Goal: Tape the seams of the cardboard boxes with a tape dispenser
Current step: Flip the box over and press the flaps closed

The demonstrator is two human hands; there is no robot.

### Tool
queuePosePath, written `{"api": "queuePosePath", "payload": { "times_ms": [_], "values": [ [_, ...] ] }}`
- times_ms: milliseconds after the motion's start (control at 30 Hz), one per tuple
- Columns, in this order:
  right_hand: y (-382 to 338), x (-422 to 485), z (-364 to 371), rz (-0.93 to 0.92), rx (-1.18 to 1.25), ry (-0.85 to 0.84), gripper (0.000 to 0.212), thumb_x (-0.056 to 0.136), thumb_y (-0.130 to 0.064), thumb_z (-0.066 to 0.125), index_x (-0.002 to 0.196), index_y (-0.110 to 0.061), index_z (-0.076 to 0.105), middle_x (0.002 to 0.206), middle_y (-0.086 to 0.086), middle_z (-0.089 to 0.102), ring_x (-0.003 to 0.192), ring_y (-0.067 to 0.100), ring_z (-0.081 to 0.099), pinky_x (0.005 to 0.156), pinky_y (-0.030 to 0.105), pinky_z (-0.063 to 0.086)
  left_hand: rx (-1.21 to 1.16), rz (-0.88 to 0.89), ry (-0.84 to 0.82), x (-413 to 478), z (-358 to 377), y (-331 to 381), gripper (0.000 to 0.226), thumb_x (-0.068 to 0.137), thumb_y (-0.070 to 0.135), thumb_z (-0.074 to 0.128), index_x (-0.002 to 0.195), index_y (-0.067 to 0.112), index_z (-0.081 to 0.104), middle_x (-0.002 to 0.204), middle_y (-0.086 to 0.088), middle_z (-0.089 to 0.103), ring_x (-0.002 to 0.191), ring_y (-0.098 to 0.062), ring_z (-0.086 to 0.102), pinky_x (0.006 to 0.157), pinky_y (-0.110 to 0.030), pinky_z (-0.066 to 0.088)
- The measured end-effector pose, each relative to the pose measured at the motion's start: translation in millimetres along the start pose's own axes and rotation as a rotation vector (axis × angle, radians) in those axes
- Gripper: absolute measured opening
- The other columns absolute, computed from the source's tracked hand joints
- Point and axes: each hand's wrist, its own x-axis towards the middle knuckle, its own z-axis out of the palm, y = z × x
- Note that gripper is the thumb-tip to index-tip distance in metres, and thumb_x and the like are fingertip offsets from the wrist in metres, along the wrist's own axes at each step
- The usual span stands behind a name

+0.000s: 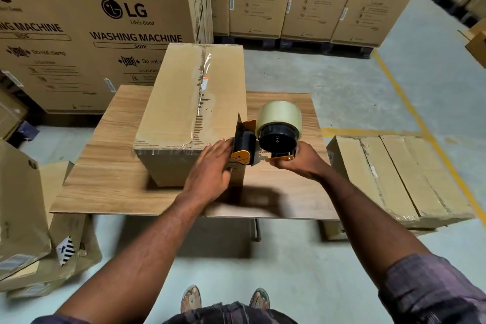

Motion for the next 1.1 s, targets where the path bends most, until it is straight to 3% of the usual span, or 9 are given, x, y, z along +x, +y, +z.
{"api": "queuePosePath", "payload": {
  "times_ms": [67,133,400,467,600,700,800,933,1100],
  "values": [
    [3,-1,-6,0.007,-0.029,0.024,0.021,0.075,-0.025,0.089,0.09,-0.021,0.076,0.082,-0.005,0.077,0.079,0.007,0.071,0.071,0.025,0.054,-0.007,0.009,-0.015,0,-1,-3,0.073,0.094,0.017,0.06,0.157,0.022,0.024,0.16,0.017,0.012,0.146,0.004,0.004,0.122,-0.024,-0.006],
    [8,-6,-15,0.025,-0.061,0.04,0.022,0.074,-0.025,0.09,0.09,-0.023,0.075,0.082,-0.007,0.077,0.076,0.0,0.069,0.069,0.02,0.053,-0.021,0.023,-0.025,1,2,-4,0.072,0.096,0.02,0.059,0.157,0.028,0.022,0.163,0.016,0.017,0.15,0.0,0.009,0.124,-0.028,-0.001],
    [22,-5,-33,0.076,-0.296,-0.054,0.019,0.074,-0.032,0.088,0.079,-0.036,0.071,0.07,-0.024,0.07,0.07,-0.012,0.063,0.063,0.017,0.045,-0.031,0.03,0.006,3,11,-3,0.07,0.097,0.023,0.056,0.158,0.028,0.023,0.164,0.014,0.018,0.15,-0.002,0.008,0.124,-0.029,-0.003],
    [15,4,-30,0.077,-0.335,-0.071,0.017,0.073,-0.035,0.087,0.08,-0.035,0.071,0.073,-0.02,0.071,0.071,-0.007,0.064,0.062,0.016,0.046,-0.048,0.016,0.03,3,14,-1,0.068,0.097,0.023,0.056,0.158,0.026,0.026,0.162,0.014,0.02,0.151,-0.004,0.011,0.124,-0.029,-0.004],
    [22,9,-25,0.161,-0.488,-0.107,0.024,0.068,-0.051,0.084,0.078,-0.035,0.069,0.073,-0.015,0.068,0.074,0.011,0.063,0.066,0.028,0.047,-0.084,0.0,0.075,1,20,-3,0.067,0.094,0.018,0.06,0.155,0.024,0.034,0.161,0.012,0.028,0.151,-0.006,0.017,0.123,-0.026,-0.006],
    [43,0,-15,0.249,-0.56,-0.156,0.046,0.058,-0.067,0.075,0.087,-0.032,0.07,0.081,-0.009,0.07,0.078,0.015,0.065,0.071,0.031,0.053,-0.09,0.003,0.093,5,21,-2,0.067,0.093,0.016,0.061,0.154,0.024,0.037,0.159,0.013,0.03,0.148,-0.002,0.016,0.12,-0.02,-0.01],
    [66,-5,-1,0.309,-0.448,-0.135,0.048,0.057,-0.068,0.07,0.082,-0.027,0.071,0.078,-0.004,0.071,0.078,0.019,0.066,0.07,0.035,0.054,-0.092,0.003,0.086,4,22,-3,0.067,0.094,0.017,0.06,0.155,0.025,0.035,0.159,0.015,0.028,0.147,0.001,0.013,0.119,-0.019,-0.012],
    [80,-9,10,0.427,-0.138,0.002,0.034,0.078,-0.048,0.08,0.069,-0.017,0.069,0.064,0.001,0.07,0.052,0.017,0.059,0.052,0.028,0.047,-0.093,0.012,0.083,4,21,-5,0.066,0.094,0.017,0.061,0.155,0.025,0.036,0.16,0.013,0.029,0.149,-0.002,0.016,0.119,-0.019,-0.011],
    [85,1,29,0.654,0.278,0.161,0.038,0.084,-0.05,0.079,0.083,-0.014,0.069,0.072,0.009,0.065,0.057,0.021,0.057,0.054,0.028,0.046,-0.096,0.002,0.095,4,22,-2,0.065,0.094,0.019,0.061,0.154,0.024,0.037,0.16,0.01,0.032,0.151,-0.008,0.019,0.124,-0.028,-0.002]
  ]
}}
